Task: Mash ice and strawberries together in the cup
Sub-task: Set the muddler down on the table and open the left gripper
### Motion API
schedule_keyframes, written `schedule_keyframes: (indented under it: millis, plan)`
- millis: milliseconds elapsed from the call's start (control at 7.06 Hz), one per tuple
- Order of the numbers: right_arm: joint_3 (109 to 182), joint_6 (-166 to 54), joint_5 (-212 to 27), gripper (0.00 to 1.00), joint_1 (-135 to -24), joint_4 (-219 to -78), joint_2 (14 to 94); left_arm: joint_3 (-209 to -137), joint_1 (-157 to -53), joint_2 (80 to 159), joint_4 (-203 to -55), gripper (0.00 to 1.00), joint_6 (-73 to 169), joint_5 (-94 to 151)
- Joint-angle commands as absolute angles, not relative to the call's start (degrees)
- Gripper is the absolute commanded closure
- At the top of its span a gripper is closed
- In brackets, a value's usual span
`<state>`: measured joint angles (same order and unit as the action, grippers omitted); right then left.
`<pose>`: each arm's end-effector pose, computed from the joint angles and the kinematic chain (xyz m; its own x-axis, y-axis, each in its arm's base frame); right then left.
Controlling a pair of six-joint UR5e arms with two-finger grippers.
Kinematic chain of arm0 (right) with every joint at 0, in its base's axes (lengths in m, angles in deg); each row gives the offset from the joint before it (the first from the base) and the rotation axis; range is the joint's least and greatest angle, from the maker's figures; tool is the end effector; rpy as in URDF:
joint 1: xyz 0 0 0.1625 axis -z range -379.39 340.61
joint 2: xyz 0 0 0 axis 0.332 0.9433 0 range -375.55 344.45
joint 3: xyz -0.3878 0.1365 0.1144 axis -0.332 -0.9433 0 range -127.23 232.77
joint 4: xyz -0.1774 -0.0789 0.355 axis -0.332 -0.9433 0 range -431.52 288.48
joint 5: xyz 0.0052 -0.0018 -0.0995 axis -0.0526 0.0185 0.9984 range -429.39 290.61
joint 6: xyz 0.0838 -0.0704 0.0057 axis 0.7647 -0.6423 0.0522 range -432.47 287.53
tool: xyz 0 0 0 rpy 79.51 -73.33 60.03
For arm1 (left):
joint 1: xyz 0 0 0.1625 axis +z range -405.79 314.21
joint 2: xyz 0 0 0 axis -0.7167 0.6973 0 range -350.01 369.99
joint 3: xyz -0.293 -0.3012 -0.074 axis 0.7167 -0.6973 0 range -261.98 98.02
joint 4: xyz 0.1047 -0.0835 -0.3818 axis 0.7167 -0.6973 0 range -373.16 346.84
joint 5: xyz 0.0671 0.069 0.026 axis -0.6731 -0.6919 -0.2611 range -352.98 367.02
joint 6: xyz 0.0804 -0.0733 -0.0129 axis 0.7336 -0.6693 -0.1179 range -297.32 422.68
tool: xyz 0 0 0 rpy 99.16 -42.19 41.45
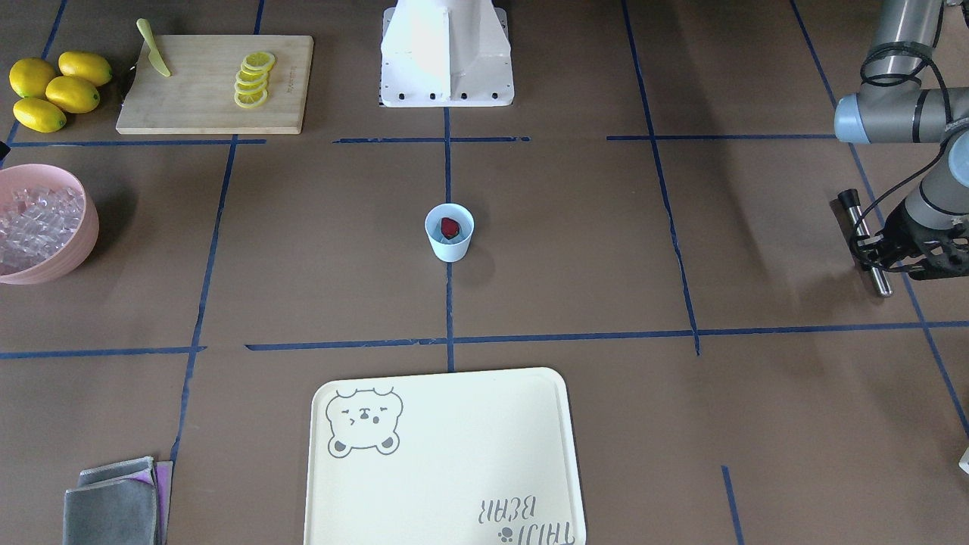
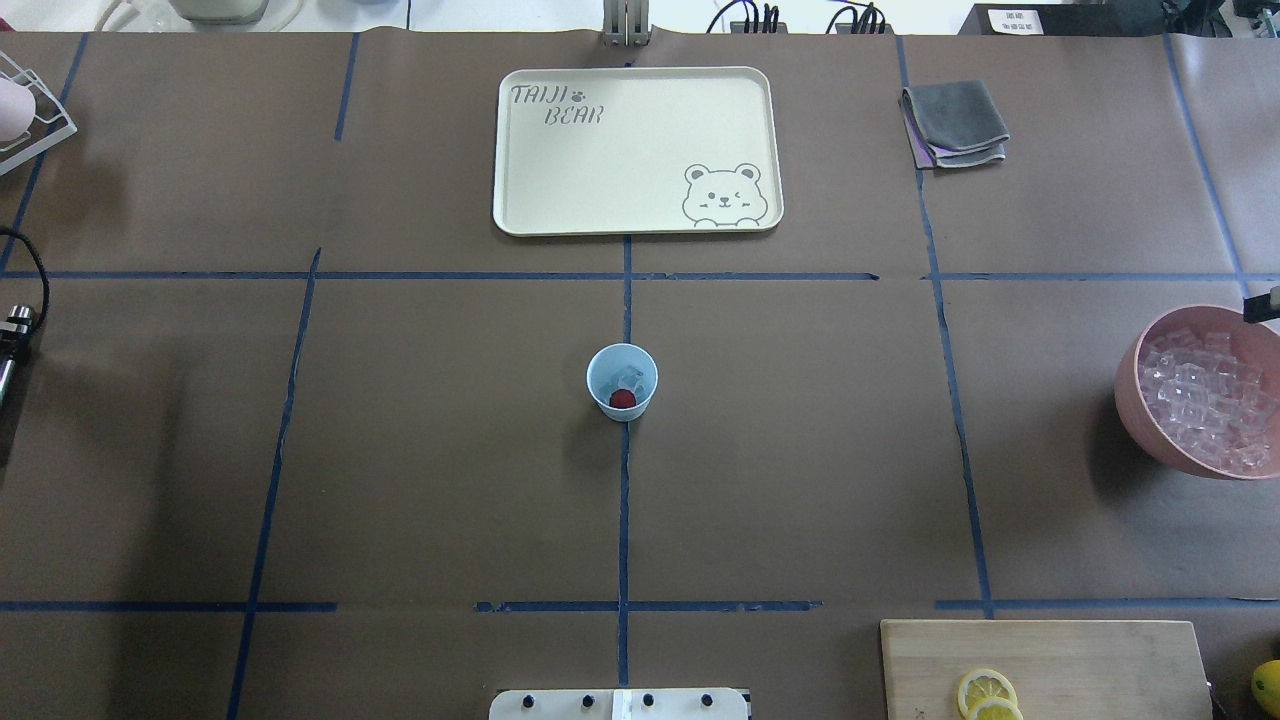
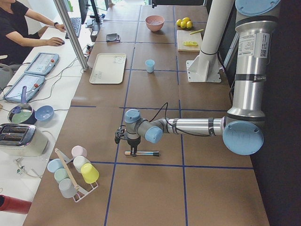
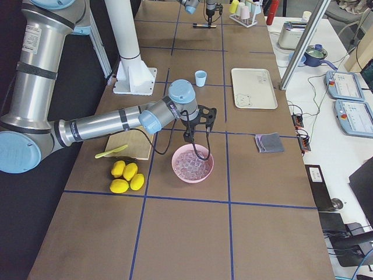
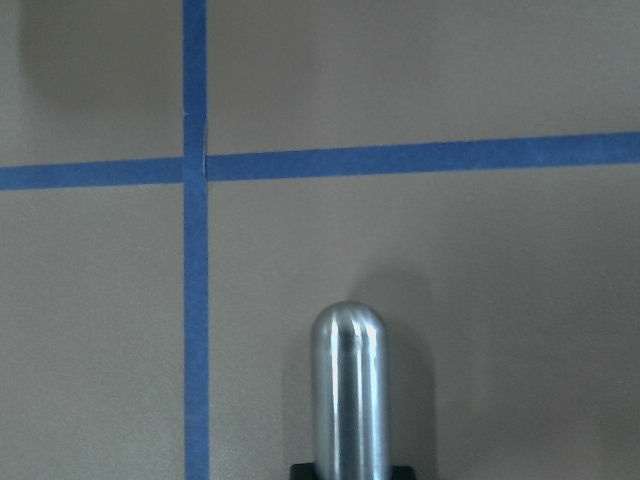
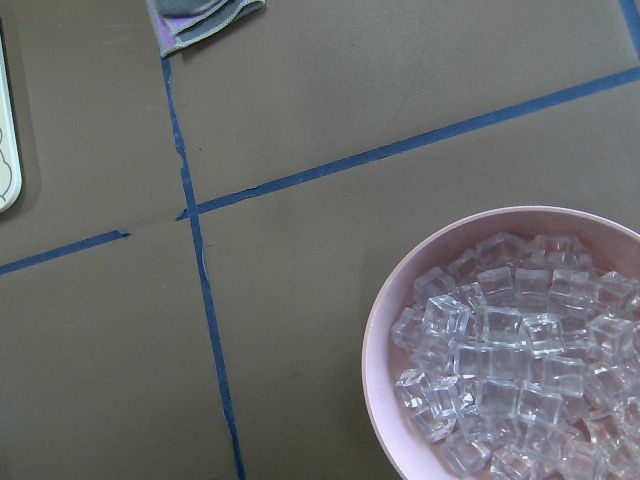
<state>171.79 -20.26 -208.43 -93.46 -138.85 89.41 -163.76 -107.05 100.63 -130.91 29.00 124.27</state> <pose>-0.0566 -0.3824 0.4800 0.4842 0.2327 0.8434 -0.2654 0.9576 -0.1118 0.1726 -0.4877 0.6966 0.8358 0.0143 -0.5489 0.0147 0.9987 0.0484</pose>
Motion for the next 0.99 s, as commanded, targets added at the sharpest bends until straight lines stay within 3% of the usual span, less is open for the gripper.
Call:
schedule_keyframes:
  millis: [0,142,283,425,567,850]
  plan:
    - [171.95,-20.26,-208.43,0.00,-93.48,-138.84,89.48,-163.72,-107.05,100.70,-131.20,0.55,29.02,124.35]
    - [171.95,-20.26,-208.43,0.00,-93.48,-138.84,89.48,-163.72,-107.05,100.61,-131.63,0.28,28.94,124.35]
    - [171.86,-20.26,-208.43,0.00,-93.48,-138.84,89.48,-163.63,-107.05,100.52,-132.33,0.15,28.93,124.35]
    - [171.95,-20.26,-208.43,0.00,-93.48,-138.84,89.48,-163.72,-107.13,100.52,-132.34,0.11,28.93,124.35]
    - [171.86,-20.26,-208.43,0.00,-93.48,-138.84,89.39,-164.59,-107.31,100.43,-132.34,0.00,28.76,124.44]
    - [171.78,-21.91,-208.43,0.00,-94.01,-138.93,89.65,-170.20,-111.49,100.26,-130.59,0.00,28.85,130.36]
